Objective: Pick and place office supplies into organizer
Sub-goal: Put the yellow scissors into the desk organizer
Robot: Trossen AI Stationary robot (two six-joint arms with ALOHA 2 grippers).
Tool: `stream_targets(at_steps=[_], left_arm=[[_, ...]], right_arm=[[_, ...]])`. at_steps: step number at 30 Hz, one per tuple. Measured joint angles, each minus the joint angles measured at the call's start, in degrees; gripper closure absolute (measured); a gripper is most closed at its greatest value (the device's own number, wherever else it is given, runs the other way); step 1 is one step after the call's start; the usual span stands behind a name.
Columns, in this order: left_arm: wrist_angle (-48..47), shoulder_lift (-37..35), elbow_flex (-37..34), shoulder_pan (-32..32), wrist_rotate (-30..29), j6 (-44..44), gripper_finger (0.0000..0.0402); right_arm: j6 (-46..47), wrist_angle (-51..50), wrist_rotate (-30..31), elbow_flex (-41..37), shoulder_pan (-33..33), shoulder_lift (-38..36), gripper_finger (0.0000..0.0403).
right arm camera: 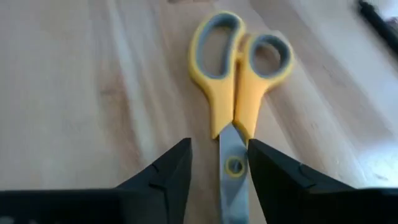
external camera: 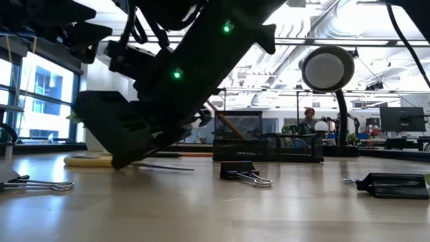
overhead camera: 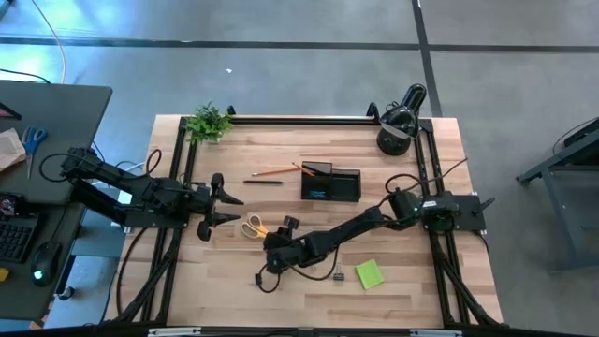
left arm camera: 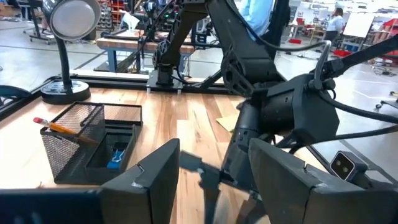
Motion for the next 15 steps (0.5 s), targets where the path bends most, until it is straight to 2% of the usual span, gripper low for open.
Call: stream_targets(at_steps=[8, 15], left_arm=[[0.05, 0.00, 0.00, 0.00, 0.04, -0.02, 0.0218], [0.05, 0.00, 0.00, 0.02, 0.02, -0.07, 0.0218]], right_arm=[[0.69, -0.43, -0.44, 0.11, -0.26, 0.43, 0.0287], [1.72, 0.50, -0.55, 0.24, -0.14, 1.66, 0.0348]])
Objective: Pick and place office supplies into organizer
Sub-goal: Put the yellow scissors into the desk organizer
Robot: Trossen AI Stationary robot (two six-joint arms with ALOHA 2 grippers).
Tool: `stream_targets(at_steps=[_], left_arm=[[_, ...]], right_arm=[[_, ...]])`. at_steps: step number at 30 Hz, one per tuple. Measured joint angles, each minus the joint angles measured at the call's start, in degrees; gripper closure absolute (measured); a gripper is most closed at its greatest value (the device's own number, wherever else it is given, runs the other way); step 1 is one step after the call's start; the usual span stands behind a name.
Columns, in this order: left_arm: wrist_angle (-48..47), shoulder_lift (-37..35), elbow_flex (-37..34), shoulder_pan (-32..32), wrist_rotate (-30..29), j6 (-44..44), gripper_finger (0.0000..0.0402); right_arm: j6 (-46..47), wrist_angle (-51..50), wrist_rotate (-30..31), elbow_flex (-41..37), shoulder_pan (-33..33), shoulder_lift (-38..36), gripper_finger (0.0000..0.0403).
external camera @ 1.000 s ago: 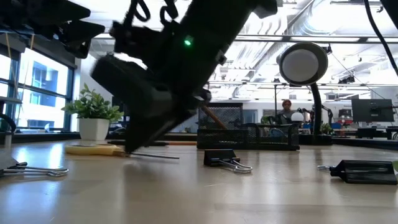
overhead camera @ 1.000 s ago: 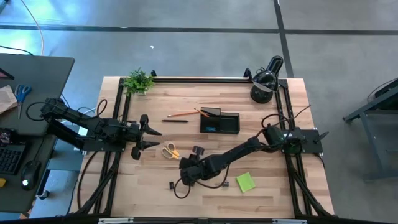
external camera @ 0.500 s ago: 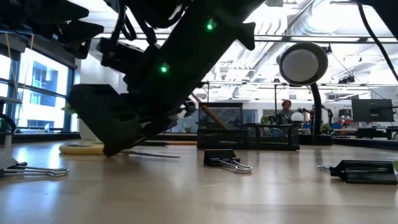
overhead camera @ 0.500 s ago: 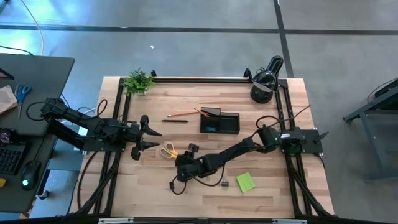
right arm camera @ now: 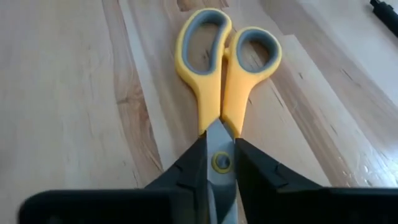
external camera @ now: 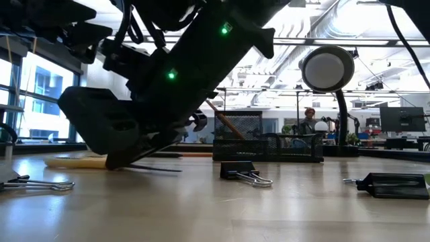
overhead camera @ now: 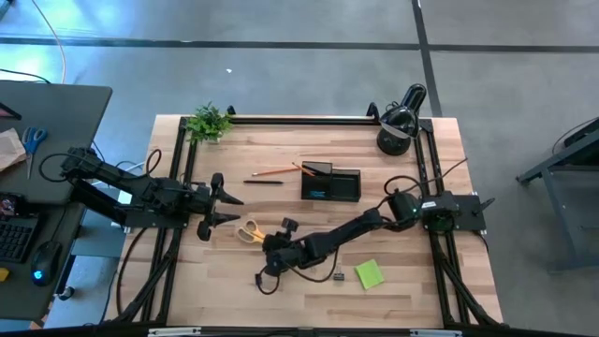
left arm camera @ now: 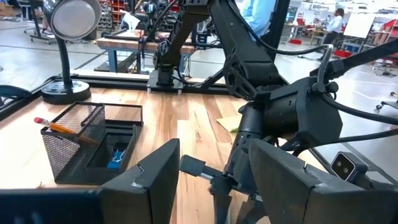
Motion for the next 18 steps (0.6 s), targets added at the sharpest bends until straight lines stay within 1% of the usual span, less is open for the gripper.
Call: stream_targets(at_steps=[2, 4, 8, 11, 14, 18], left_arm=[[0.00, 0.00, 0.00, 0.00, 0.02, 0.00, 0.0218], [0.00, 0.00, 0.00, -0.01, 0.01, -0.01, 0.0218], [0.07, 0.00, 0.00, 0.00, 0.00, 0.00, 0.0218], [0.03, 0.00, 0.00, 0.00, 0.00, 0.00, 0.0218], [0.01, 0.00, 0.00, -0.02, 0.00, 0.01, 0.0218], [-0.33, -0.03, 0.00, -0.02, 0.00, 0.02, 0.0218]], right_arm=[[0.53, 1.50, -0.22, 0.09, -0.19, 0.80, 0.0364], [0.48, 2.22, -0.42, 0.04, -0.23, 1.09, 0.0371], [-0.93, 4.62, -0.62, -0.11, -0.58, 0.87, 0.0364], [-2.14, 4.53, -1.86, -0.26, -0.79, -0.16, 0.0358], [-2.51, 0.17, -1.01, -0.50, -0.69, -2.22, 0.0366], [-0.59, -6.33, 1.48, -0.49, -0.11, -6.02, 0.0376]])
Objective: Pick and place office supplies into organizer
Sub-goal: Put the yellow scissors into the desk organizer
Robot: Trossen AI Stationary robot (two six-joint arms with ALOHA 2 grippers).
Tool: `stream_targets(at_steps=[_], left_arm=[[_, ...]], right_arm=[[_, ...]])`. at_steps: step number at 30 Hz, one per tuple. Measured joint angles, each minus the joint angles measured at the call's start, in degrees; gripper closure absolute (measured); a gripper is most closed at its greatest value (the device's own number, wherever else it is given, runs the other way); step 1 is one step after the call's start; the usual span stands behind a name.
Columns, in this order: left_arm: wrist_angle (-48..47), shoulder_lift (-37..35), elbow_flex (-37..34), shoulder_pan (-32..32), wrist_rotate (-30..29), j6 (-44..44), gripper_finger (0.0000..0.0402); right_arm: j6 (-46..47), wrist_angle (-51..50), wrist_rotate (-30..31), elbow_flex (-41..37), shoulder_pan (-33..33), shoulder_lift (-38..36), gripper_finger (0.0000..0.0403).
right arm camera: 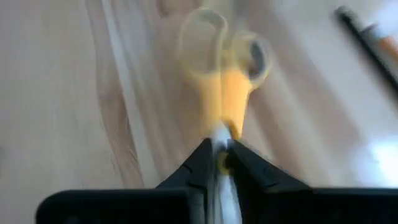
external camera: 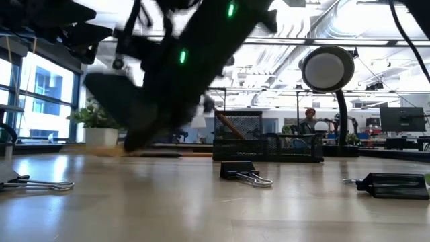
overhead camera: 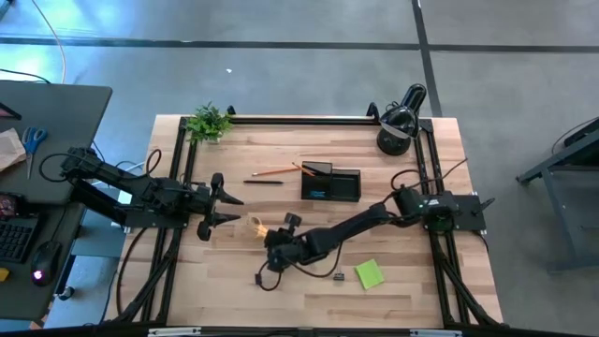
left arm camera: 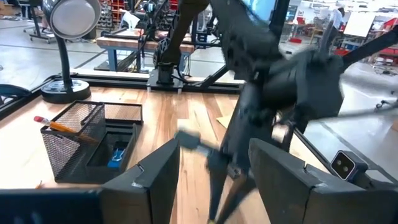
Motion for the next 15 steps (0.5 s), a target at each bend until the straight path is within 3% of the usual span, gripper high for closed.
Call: stream_targets(at_steps=[11, 15], left_arm=[[0.24, -0.08, 0.00, 0.00, 0.33, -0.39, 0.0218], [0.49, -0.08, 0.00, 0.01, 0.33, -0.39, 0.0218]], right_arm=[[4.71, -9.59, 5.31, 0.16, 2.99, -4.12, 0.0398], [2.42, -7.99, 5.38, 0.14, 2.39, -4.01, 0.0402]])
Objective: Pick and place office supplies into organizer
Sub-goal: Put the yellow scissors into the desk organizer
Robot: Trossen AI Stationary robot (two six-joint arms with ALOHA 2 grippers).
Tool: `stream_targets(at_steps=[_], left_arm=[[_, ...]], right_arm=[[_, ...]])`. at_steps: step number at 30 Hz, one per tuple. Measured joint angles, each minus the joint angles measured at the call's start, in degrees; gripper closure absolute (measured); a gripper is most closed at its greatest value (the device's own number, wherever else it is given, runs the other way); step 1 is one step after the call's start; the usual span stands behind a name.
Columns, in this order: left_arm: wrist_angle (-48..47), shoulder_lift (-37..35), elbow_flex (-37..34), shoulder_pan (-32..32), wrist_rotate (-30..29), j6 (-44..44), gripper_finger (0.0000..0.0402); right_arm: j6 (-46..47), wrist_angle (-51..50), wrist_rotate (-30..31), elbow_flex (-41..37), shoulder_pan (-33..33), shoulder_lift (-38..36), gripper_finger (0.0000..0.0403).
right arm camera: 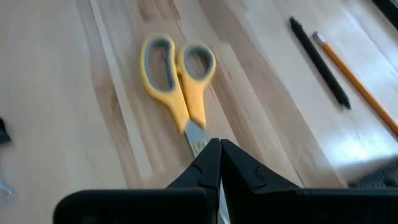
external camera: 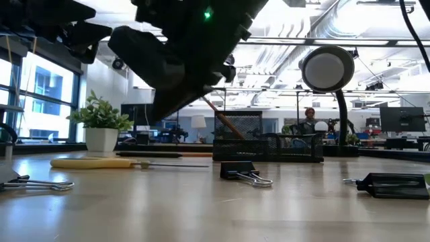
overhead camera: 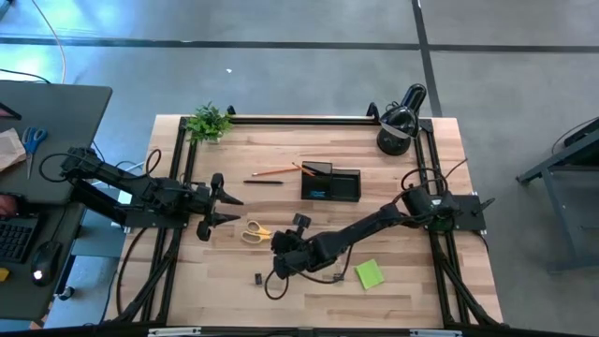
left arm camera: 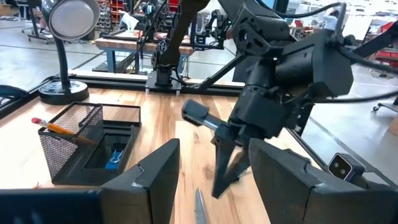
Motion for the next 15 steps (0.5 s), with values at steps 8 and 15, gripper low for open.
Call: stream_targets(at_steps=[8, 15], left_arm=[[0.53, -0.11, 0.00, -0.02, 0.75, 0.00, 0.0218], [-1.15, -2.98, -0.02, -0.02, 2.33, 0.07, 0.0218]], right_arm=[[-14.17, 19.76, -18.72, 0.02, -6.48, 1.64, 0.0338], [-19.37, 22.72, -25.14, 0.07, -10.55, 2.80, 0.0292]])
